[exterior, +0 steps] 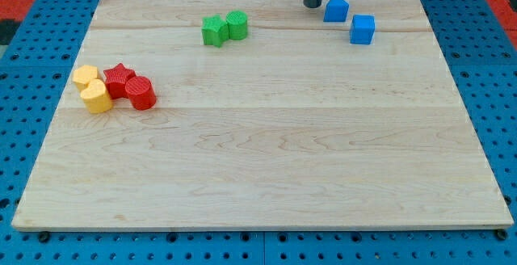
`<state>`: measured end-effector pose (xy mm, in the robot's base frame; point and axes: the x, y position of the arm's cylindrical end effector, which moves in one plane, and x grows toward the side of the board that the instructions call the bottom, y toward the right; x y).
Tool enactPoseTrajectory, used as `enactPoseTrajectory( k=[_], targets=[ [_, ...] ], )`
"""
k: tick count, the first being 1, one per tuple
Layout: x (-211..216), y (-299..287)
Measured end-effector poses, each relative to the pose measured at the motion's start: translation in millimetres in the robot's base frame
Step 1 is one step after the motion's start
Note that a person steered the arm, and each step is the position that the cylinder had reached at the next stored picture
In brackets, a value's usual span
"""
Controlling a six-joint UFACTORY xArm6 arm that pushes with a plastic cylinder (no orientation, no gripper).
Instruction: Place blue triangle on top of blue cube
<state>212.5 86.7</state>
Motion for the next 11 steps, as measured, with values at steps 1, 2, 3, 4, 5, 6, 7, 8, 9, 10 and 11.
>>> enactPoseTrajectory(
  k=[1, 2, 3, 4, 5, 6, 7, 8, 9, 10, 11],
  targets=[
    [17, -3],
    [26, 0],
    [26, 5],
    [26, 6],
    [20, 22],
    [15, 41],
    [15, 51],
    [15, 59],
    [15, 59],
    [15, 22],
    [15, -33]
  ],
)
